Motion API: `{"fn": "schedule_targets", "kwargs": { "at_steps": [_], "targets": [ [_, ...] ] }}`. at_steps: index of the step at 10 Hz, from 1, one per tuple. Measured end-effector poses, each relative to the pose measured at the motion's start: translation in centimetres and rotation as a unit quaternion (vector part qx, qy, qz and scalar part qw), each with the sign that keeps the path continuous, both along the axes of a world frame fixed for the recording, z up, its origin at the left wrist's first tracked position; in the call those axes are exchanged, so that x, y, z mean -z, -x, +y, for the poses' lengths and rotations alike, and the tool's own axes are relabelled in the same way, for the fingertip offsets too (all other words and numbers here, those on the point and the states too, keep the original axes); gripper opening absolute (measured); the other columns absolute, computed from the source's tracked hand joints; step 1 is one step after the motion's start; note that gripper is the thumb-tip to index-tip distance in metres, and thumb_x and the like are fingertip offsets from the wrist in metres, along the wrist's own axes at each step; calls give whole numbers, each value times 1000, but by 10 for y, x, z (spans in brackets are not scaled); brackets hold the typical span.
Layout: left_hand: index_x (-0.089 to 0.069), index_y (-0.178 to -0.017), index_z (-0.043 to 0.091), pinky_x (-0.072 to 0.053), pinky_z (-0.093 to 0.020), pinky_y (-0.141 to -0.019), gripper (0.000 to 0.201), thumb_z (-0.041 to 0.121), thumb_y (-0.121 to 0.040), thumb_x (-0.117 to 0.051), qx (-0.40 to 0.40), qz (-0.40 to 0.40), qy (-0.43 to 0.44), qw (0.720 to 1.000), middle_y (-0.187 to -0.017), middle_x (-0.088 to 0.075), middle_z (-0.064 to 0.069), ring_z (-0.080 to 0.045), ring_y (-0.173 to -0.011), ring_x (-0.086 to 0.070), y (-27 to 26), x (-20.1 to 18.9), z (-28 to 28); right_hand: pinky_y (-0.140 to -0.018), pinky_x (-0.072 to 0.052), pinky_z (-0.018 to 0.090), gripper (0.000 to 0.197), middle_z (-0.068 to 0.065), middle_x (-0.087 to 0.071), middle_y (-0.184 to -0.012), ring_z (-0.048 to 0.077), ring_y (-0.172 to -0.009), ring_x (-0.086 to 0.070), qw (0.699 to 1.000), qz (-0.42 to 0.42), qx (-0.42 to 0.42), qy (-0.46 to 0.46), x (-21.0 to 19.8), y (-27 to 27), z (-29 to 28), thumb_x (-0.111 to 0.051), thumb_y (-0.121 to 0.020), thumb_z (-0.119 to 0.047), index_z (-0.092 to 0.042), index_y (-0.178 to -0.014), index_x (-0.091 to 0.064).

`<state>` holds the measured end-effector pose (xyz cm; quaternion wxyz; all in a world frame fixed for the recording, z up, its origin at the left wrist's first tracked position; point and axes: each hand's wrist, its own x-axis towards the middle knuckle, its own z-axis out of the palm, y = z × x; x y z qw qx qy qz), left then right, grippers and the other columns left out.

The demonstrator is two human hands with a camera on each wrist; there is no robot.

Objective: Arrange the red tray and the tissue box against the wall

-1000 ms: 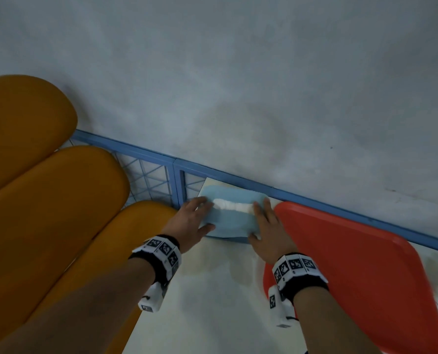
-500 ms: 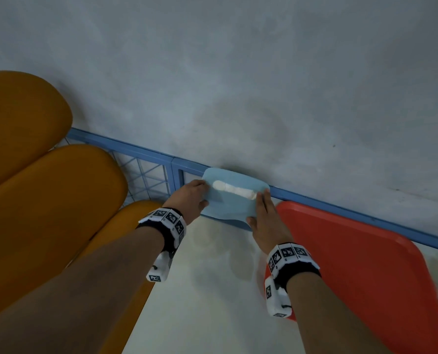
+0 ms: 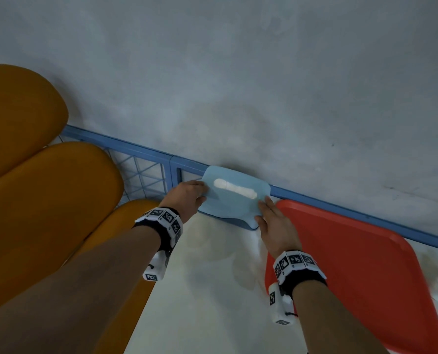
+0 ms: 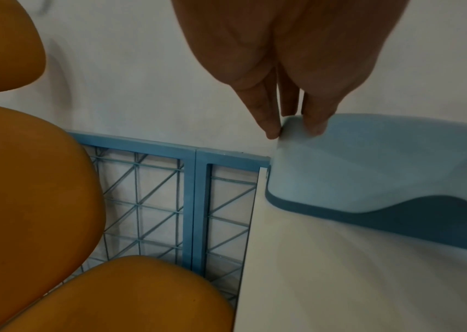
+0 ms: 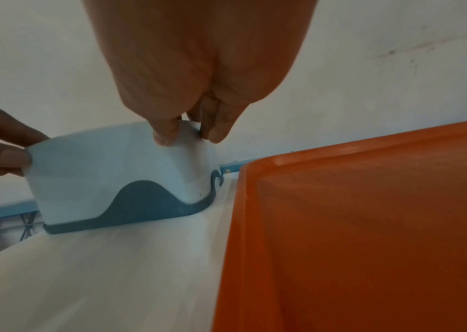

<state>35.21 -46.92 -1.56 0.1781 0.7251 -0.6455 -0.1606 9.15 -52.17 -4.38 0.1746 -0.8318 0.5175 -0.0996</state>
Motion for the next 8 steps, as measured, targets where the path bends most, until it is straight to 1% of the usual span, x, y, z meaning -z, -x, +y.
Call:
{"fn": "schedule_targets", "kwargs": {
  "at_steps": [1, 2, 3, 5, 7, 8],
  "targets": [
    [-61, -128, 13, -41, -39, -110, 32, 20, -97, -52, 19, -8, -11, 1000, -142, -55, -6, -27, -128, -51, -2, -2, -8, -97, -46, 46, 40, 5, -33, -152, 29, -124, -48, 1000, -4, 4, 10, 0, 0, -11, -51, -97, -23, -17, -136, -46],
    [-61, -128, 14, -40, -41, -111, 33, 21, -97, -52, 25, -22, -29, 999, -142, -55, -6, -28, -129, -50, -5, -5, -15, -96, -47, 47, 38, 5, -37, -150, 29, -122, -50, 1000, -1, 12, 9, -1, -2, -17, -54, -95, -22, -17, -133, -49],
    [-63, -126, 14, -42, -40, -109, 32, 20, -96, -55, 24, -30, -29, 999, -139, -58, -7, -28, -127, -52, -8, -8, -22, -98, -47, 46, 38, 5, -38, -149, 28, -124, -49, 1000, -1, 10, 14, -1, -5, -21, -55, -95, -22, -16, -132, -50],
    [-63, -126, 15, -41, -40, -110, 32, 21, -95, -56, 24, -29, -31, 999, -139, -58, -7, -27, -127, -53, -11, -6, -24, -98, -46, 49, 39, 5, -36, -150, 30, -124, -49, 1000, 4, 12, 10, 0, -4, -21, -53, -96, -24, -17, -134, -48],
    [-62, -126, 14, -42, -39, -109, 32, 21, -95, -55, 22, -30, -34, 999, -139, -57, -7, -27, -127, -51, -10, -5, -28, -102, -40, 42, 39, 4, -35, -151, 26, -129, -43, 1000, -2, 17, 6, -5, -6, -22, -51, -97, -23, -17, -135, -46],
    [-62, -126, 14, -41, -40, -110, 32, 21, -96, -55, 15, -23, -22, 999, -139, -57, -7, -27, -127, -52, -9, -4, -28, -101, -42, 44, 39, 5, -34, -151, 28, -127, -45, 1000, -8, 17, 9, -6, -7, -22, -50, -97, -23, -16, -135, -46]
  ]
}}
